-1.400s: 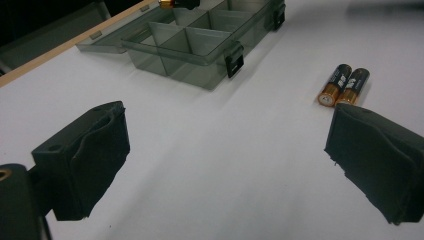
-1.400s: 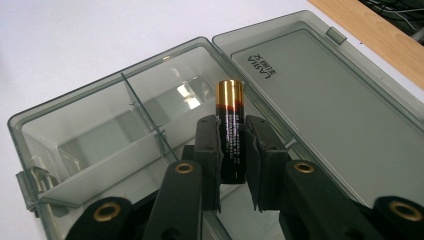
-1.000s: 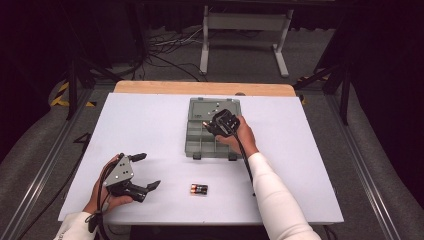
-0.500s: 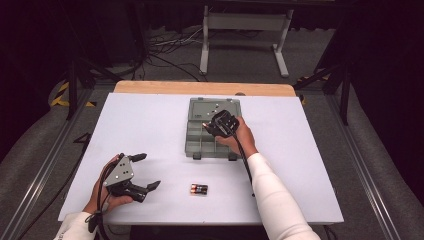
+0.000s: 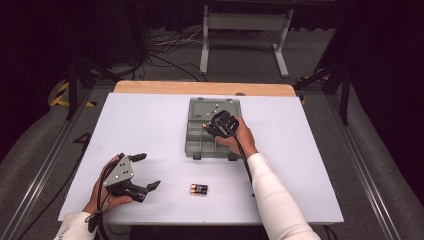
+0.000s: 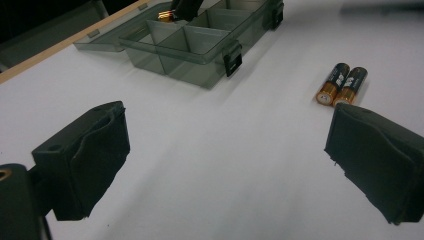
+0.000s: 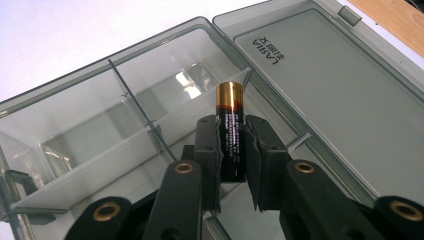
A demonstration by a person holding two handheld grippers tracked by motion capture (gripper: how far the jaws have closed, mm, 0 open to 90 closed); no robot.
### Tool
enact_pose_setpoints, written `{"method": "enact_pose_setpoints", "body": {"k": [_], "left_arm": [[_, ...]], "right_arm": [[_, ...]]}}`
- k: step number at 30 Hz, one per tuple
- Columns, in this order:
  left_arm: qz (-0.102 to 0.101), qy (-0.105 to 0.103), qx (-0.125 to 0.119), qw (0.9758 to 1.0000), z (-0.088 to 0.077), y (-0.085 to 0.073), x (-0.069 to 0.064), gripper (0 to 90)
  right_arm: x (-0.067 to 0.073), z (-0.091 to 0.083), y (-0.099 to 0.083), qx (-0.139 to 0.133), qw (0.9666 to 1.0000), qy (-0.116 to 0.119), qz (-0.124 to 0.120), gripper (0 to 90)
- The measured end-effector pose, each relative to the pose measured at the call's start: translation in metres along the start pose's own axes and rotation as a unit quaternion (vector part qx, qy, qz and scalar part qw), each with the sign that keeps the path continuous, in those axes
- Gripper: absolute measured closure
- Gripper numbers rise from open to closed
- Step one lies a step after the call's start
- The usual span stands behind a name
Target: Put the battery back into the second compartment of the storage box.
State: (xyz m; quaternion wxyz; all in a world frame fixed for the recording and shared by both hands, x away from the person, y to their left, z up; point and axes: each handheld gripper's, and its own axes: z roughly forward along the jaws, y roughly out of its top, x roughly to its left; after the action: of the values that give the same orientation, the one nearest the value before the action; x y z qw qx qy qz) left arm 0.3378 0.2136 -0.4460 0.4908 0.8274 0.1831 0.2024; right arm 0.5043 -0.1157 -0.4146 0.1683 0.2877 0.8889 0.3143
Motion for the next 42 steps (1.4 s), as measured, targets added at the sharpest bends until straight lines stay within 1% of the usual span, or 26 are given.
{"method": "enact_pose_setpoints", "body": {"k": [10, 12, 17, 19, 21, 26, 29, 30, 32, 34, 37, 40, 42], "left_arm": [[0.001, 0.000, 0.001, 1.0000, 0.000, 0.000, 0.000, 4.1], [0.001, 0.000, 0.001, 1.0000, 0.000, 0.000, 0.000, 4.1], [0.001, 0.001, 0.001, 1.0000, 0.000, 0.000, 0.000, 4.1], [0.000, 0.000, 0.000, 1.0000, 0.000, 0.000, 0.000, 4.1], [-0.001, -0.001, -0.001, 1.0000, 0.000, 0.000, 0.000, 4.1], [-0.001, 0.001, -0.001, 1.0000, -0.001, 0.000, 0.000, 4.1], [-0.003, 0.002, -0.002, 1.0000, -0.001, 0.000, 0.000, 4.1], [-0.002, 0.002, -0.001, 1.0000, -0.001, 0.000, 0.000, 4.1], [-0.001, 0.002, -0.001, 1.0000, -0.001, 0.000, 0.000, 4.1], [-0.001, 0.002, 0.001, 1.0000, 0.000, 0.000, 0.000, 4.1], [-0.001, 0.003, 0.002, 1.0000, -0.001, 0.000, 0.000, 4.1], [-0.004, 0.005, 0.001, 1.0000, -0.001, 0.000, 0.000, 4.1], [-0.004, 0.003, 0.002, 1.0000, 0.000, 0.000, 0.000, 4.1]], "right_arm": [[0.001, 0.001, 0.000, 0.001, 1.0000, 0.000, -0.002, 77.2], [0.001, 0.001, 0.000, 0.003, 1.0000, -0.002, -0.003, 73.2], [0.002, -0.001, 0.000, -0.005, 1.0000, -0.003, 0.002, 68.1], [0.002, -0.004, -0.001, -0.013, 0.9999, -0.003, 0.007, 67.8], [0.002, -0.008, -0.002, -0.028, 0.9995, 0.004, 0.010, 67.5], [0.006, -0.021, -0.005, -0.055, 0.9985, -0.001, -0.003, 64.5], [0.009, -0.030, -0.009, -0.084, 0.9963, -0.017, -0.008, 63.5], [0.010, -0.034, -0.011, -0.098, 0.9950, -0.014, -0.006, 63.0], [0.011, -0.040, -0.015, -0.112, 0.9936, -0.018, -0.009, 62.2], [0.012, -0.044, -0.019, -0.121, 0.9925, -0.015, -0.006, 60.6], [0.013, -0.048, -0.022, -0.127, 0.9917, -0.014, -0.008, 59.6], [0.017, -0.057, -0.030, -0.144, 0.9895, -0.007, -0.007, 58.5], [0.020, -0.063, -0.034, -0.155, 0.9879, -0.009, -0.008, 58.0]]}}
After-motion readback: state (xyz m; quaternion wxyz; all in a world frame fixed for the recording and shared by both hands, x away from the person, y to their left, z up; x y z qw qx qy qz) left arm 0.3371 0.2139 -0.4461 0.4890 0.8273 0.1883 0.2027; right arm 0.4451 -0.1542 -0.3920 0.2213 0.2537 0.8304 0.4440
